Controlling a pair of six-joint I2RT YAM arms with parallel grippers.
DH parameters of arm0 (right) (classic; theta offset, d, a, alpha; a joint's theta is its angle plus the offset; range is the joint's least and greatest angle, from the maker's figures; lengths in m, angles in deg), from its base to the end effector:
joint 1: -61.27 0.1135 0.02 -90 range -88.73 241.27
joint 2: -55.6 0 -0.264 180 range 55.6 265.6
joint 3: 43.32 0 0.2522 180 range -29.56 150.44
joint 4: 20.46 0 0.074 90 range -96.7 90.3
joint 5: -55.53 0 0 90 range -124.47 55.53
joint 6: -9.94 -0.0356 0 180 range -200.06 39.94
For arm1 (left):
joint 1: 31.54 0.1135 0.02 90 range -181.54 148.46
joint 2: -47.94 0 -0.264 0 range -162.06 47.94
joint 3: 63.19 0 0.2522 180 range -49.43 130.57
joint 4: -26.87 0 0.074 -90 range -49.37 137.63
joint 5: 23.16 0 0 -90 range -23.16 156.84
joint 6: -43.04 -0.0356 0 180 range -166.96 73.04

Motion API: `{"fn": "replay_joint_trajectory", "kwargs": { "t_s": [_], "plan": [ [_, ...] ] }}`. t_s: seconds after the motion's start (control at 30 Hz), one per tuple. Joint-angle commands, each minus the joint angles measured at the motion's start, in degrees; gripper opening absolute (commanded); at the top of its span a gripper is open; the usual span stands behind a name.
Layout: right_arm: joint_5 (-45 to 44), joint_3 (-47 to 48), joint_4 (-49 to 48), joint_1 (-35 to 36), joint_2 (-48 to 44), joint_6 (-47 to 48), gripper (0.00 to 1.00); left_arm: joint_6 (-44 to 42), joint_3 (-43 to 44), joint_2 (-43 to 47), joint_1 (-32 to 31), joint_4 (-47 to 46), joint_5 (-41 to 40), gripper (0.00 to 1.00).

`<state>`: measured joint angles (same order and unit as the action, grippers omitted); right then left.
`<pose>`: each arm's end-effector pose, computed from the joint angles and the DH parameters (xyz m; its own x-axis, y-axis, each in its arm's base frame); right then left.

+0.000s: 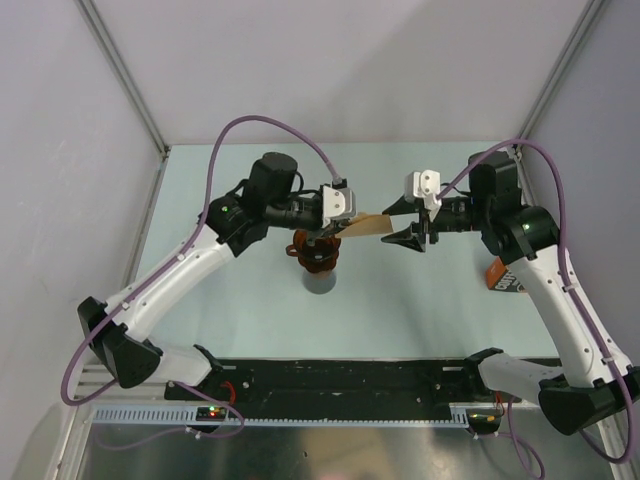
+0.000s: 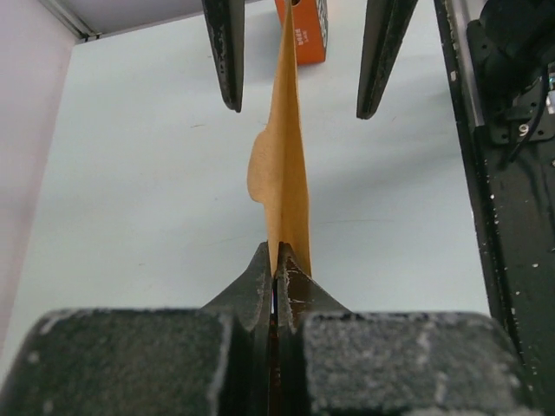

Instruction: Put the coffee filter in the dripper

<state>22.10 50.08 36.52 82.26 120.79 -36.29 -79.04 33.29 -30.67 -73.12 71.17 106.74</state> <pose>0.1887 0.1042 0.4273 0.2845 -0.2990 -0.9108 -0.9466 0.0629 -0.3163 0.2082 -0.2153 0.4046 0.2165 0.3526 -0.9104 0.9723 0.0063 0.2337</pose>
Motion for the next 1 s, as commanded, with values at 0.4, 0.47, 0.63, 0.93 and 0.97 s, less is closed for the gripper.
{"fn": "replay_joint_trajectory", "kwargs": {
  "t_s": [0.4, 0.47, 0.63, 0.93, 0.97],
  "plan": [
    [-8.0, 3.8, 3.9, 5.0, 1.1, 7.2, 0.02, -13.0, 3.0, 0.7, -4.9, 3.5, -10.6, 0.00],
    [-7.8, 3.4, 3.3, 5.0, 0.6, 7.1, 0.00, -11.5, 3.3, 0.8, -4.9, 3.5, -11.4, 0.01],
    [-6.3, 0.8, -2.2, 4.8, -1.5, 3.6, 0.00, -1.3, 5.5, -0.3, -3.5, 3.4, -13.0, 0.26],
    [-0.4, -1.6, -10.1, 2.2, -3.4, -2.4, 0.00, 13.2, 7.4, -1.3, 1.3, -0.3, -5.7, 0.42],
    [0.2, -1.7, -10.7, 2.0, -3.4, -2.9, 0.00, 14.4, 7.2, -1.3, 1.8, -1.1, -4.5, 0.43]
  ]
}}
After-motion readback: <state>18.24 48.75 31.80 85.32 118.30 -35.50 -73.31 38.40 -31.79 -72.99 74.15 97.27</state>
